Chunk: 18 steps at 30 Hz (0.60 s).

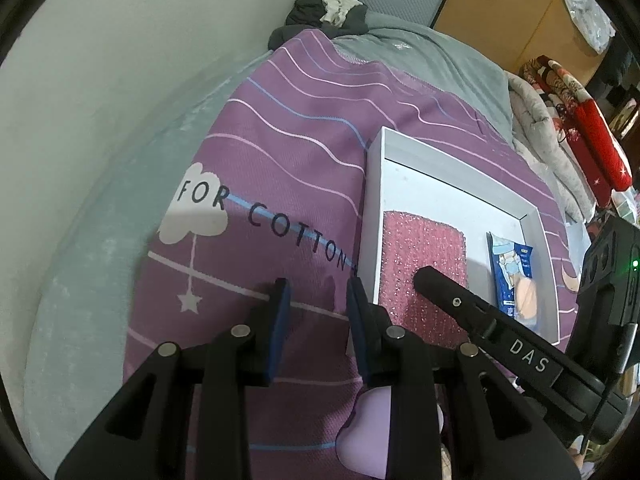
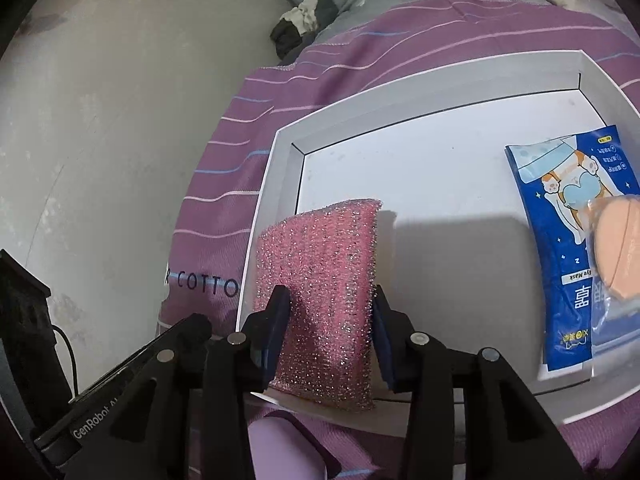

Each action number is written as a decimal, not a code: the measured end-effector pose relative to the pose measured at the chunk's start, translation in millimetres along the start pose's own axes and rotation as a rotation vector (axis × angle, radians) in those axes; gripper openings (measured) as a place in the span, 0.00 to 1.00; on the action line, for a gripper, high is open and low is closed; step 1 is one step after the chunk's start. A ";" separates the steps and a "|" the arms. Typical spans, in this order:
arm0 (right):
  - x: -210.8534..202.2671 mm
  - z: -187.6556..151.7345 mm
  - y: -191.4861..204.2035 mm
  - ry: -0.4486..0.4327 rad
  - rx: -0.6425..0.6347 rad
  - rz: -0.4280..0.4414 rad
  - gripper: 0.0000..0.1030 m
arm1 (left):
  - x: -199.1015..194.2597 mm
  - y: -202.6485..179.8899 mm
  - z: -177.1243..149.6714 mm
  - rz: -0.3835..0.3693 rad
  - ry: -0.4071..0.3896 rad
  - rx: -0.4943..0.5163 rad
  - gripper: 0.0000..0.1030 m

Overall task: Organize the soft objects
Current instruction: 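Lower the pink sponge onto the yellow card in the tray and open the right gripper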

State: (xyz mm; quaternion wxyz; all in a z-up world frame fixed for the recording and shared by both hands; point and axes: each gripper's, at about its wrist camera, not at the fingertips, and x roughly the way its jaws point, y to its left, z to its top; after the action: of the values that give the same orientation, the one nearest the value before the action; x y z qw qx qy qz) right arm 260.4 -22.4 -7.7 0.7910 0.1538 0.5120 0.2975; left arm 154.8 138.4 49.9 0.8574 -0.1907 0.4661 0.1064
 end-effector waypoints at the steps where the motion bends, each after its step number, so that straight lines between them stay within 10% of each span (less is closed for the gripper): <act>1: -0.2 -0.3 -0.5 -0.001 -0.001 0.002 0.40 | 0.2 -1.0 -0.4 0.000 0.000 0.003 0.29; 18: -10.3 -4.4 11.4 -0.004 -0.114 -0.033 0.67 | -8.2 -0.7 -1.7 0.009 -0.009 0.028 0.31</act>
State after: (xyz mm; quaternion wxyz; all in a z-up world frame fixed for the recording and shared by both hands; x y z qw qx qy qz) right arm 249.8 -20.3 4.0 0.8042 0.1006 0.4954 0.3126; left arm 149.4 137.1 56.1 0.8616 -0.1760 0.4645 0.1047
